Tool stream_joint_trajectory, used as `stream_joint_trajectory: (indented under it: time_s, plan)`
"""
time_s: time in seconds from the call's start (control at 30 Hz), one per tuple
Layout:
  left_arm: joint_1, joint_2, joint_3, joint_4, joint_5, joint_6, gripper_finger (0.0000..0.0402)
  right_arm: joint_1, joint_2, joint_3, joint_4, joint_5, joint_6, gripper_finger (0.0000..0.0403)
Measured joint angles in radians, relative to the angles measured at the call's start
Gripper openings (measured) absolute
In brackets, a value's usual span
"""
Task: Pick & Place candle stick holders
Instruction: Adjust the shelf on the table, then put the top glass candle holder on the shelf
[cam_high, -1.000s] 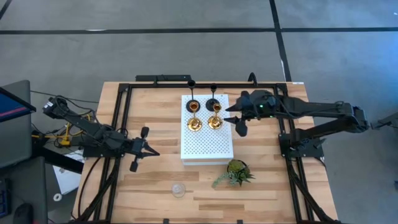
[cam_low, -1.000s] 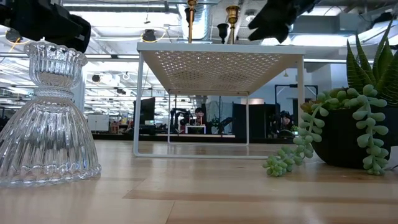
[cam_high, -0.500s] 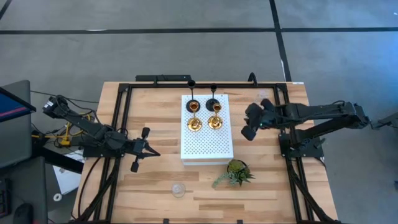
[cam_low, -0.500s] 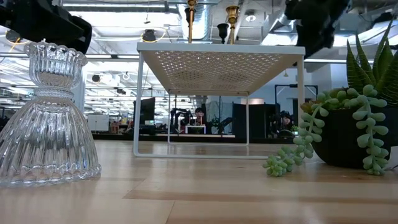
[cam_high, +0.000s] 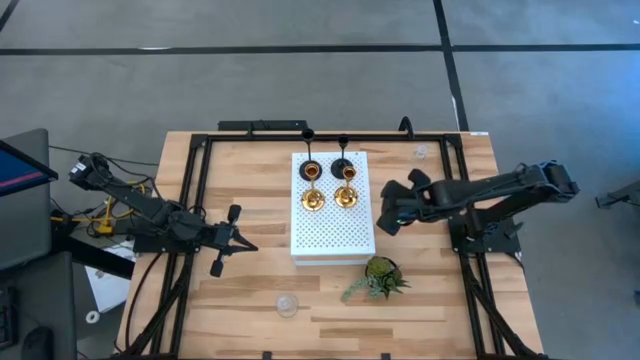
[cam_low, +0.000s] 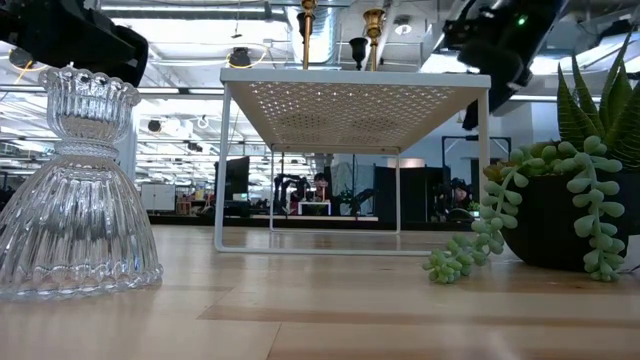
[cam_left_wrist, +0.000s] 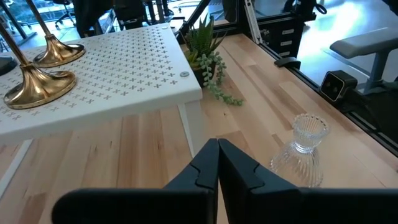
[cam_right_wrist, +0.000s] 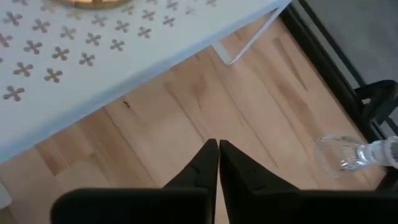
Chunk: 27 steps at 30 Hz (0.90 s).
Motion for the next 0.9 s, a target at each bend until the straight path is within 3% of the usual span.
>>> stream_joint_trajectory:
  time_s: [0.2, 0.33, 0.47, 0.63, 0.73, 0.9]
  plan:
    - [0.000, 0.000, 0.000, 0.000, 0.000, 0.001, 0.0007, -0.012, 0.065, 0.000, 0.088, 0.002, -0.015, 0.0001]
    - [0.000, 0.000, 0.000, 0.000, -0.003, 0.025, 0.0009, -0.067, 0.084, 0.000, 0.175, -0.011, -0.199, 0.0000]
    - [0.000, 0.000, 0.000, -0.001, -0.049, 0.072, 0.0008, -0.192, 0.079, -0.013, 0.290, -0.159, -0.371, 0.0000]
    - [0.000, 0.000, 0.000, -0.004, -0.072, 0.056, 0.0008, -0.373, 0.007, -0.209, 0.627, -0.360, -0.502, 0.0000]
    - [0.000, 0.000, 0.000, -0.005, -0.072, 0.056, 0.0007, -0.458, -0.063, -0.361, 0.737, -0.370, -0.446, 0.0000]
    - [0.000, 0.000, 0.000, -0.005, -0.073, 0.057, 0.0007, -0.519, -0.225, -0.502, 0.757, -0.363, -0.362, 0.0000]
